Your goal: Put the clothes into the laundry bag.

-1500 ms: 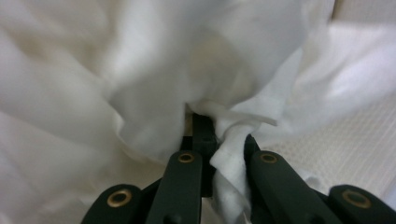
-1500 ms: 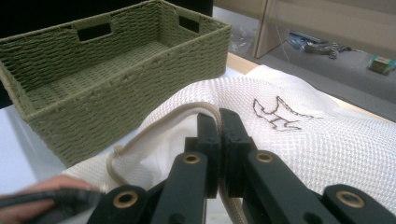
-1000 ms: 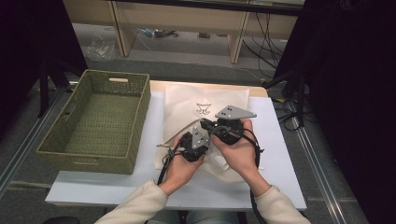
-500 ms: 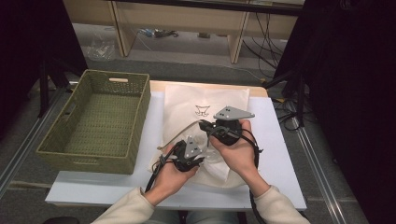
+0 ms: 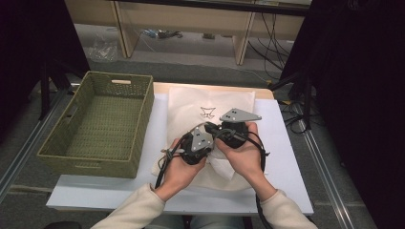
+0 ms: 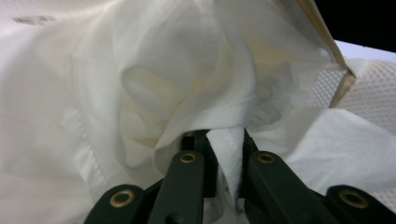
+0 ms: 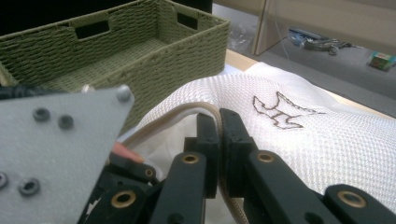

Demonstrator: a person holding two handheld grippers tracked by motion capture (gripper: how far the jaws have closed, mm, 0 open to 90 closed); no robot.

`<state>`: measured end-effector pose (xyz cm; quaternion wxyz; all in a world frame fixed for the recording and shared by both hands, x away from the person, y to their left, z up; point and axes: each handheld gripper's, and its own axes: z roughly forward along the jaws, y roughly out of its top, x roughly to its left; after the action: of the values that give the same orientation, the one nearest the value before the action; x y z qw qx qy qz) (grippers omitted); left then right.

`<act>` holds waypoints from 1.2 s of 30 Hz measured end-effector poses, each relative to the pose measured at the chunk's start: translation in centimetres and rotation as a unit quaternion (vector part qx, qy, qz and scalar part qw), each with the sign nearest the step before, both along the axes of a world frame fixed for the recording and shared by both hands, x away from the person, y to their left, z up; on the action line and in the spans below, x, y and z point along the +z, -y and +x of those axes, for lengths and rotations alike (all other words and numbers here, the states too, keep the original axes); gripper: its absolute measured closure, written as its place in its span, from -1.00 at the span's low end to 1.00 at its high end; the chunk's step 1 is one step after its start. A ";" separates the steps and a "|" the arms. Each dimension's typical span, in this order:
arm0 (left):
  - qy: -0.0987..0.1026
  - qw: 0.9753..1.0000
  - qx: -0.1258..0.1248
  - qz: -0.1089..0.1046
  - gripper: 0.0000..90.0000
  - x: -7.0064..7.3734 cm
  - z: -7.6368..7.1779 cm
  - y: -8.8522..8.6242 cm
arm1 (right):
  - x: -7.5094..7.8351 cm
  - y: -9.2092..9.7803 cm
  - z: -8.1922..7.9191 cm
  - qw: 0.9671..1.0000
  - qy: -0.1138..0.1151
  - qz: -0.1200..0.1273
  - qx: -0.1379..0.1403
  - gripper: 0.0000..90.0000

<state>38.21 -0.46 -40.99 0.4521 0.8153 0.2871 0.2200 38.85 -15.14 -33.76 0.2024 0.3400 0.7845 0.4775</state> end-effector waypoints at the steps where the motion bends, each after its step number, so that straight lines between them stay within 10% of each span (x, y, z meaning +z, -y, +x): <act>1: 0.006 1.000 0.003 0.003 0.92 0.0 0.3 0.0 | 0.0 0.1 0.1 1.000 0.003 -0.001 0.000 0.97; 24: 0.038 0.996 0.084 -0.008 0.92 -2.3 4.9 0.5 | -0.2 0.6 0.5 1.000 0.016 0.006 -0.012 0.99; 29: 0.032 0.997 0.069 -0.022 0.87 -2.9 4.3 0.5 | -0.1 0.8 0.6 1.000 0.016 0.011 -0.019 0.98; 36: 0.035 0.999 0.024 0.011 0.35 -3.1 2.6 -0.6 | 0.1 0.7 0.4 1.000 0.019 0.007 -0.014 0.98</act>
<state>40.77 0.14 -44.11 0.4475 0.8050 0.2879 0.2622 39.27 -15.84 -33.67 0.2212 0.3430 0.7727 0.4861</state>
